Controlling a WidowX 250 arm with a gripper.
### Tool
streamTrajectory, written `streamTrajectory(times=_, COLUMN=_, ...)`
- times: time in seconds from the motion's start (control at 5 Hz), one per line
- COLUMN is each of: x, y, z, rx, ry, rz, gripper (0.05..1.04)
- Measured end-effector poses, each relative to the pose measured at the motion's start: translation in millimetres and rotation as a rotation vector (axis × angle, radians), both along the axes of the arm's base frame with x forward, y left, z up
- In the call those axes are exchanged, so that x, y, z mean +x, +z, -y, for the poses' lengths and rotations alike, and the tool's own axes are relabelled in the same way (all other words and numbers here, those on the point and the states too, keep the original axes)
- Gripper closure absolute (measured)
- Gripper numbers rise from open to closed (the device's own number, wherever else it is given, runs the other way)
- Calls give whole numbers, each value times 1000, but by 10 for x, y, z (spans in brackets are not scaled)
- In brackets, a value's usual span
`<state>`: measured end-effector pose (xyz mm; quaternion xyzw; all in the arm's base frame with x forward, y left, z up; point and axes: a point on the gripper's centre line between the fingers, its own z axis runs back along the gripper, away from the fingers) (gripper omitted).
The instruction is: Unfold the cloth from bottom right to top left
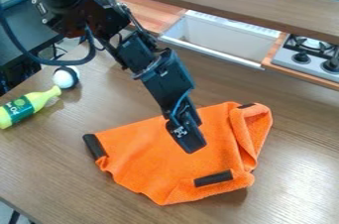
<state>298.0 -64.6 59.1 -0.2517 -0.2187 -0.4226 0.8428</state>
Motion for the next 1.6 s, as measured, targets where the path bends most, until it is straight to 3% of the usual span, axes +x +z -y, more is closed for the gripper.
streamTrajectory(times=0.2, x=-20, y=-81, z=3, rx=-4, ry=2, rz=-28, gripper=83)
streamTrajectory(times=0.4, x=-11, y=-111, z=62, rx=6, ry=-16, rz=-14, gripper=83)
streamTrajectory(times=1.0, x=-9, y=-372, z=338, rx=47, ry=-85, rz=-34, gripper=83)
streamTrajectory(times=1.2, x=-1, y=-431, z=396, rx=58, ry=-96, rz=-41, gripper=133)
streamTrajectory(times=1.4, x=7, y=-507, z=461, rx=75, ry=-109, rz=-42, gripper=330)
streamTrajectory(times=1.6, x=5, y=-579, z=516, rx=92, ry=-115, rz=-39, gripper=638)
